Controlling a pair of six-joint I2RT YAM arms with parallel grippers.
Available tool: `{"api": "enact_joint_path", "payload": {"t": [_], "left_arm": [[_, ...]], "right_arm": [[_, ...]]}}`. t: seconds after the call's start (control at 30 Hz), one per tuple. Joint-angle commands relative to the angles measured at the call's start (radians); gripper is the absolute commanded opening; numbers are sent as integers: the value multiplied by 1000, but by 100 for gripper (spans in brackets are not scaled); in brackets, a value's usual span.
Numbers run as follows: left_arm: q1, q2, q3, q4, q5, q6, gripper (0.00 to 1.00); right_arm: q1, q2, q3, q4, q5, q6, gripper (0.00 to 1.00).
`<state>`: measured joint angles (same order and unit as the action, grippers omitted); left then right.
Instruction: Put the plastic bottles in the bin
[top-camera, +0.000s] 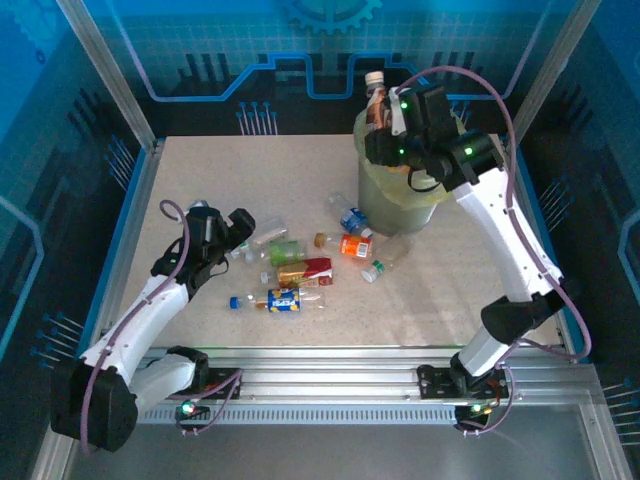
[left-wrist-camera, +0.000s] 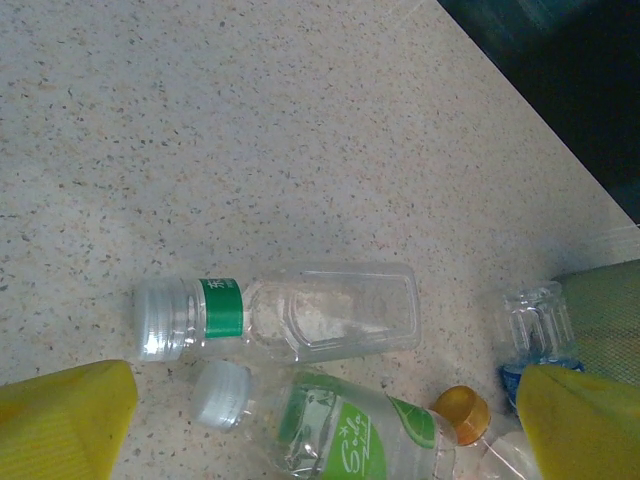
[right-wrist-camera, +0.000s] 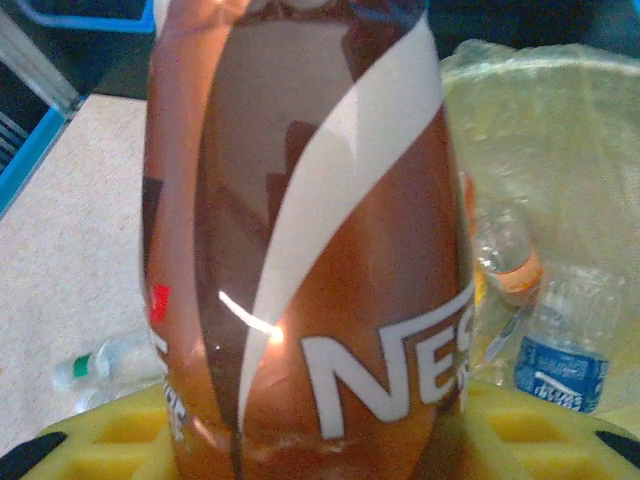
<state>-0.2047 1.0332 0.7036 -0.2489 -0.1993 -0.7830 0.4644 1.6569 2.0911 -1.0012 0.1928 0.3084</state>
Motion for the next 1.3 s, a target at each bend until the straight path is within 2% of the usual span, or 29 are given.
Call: {"api": "enact_joint_path", "payload": {"t": [0.0, 0.27, 0.5, 0.9, 1.27], "left_arm": [[10, -2, 14, 6, 24, 27, 99], [10, -2, 21, 3, 26, 37, 99], [10, -4, 25, -15, 21, 50, 99], [10, -8, 18, -22, 14, 47, 99], [10, -13, 17, -28, 4, 50, 99]], "right_arm": [[-52, 53, 70, -36, -63, -20, 35], [-173, 168, 156, -120, -98, -34, 36], [-228, 250, 170, -150, -112, -50, 37], [-251, 305, 146, -199, -101, -95, 44], [-251, 321, 117, -214, -98, -117, 54]]}}
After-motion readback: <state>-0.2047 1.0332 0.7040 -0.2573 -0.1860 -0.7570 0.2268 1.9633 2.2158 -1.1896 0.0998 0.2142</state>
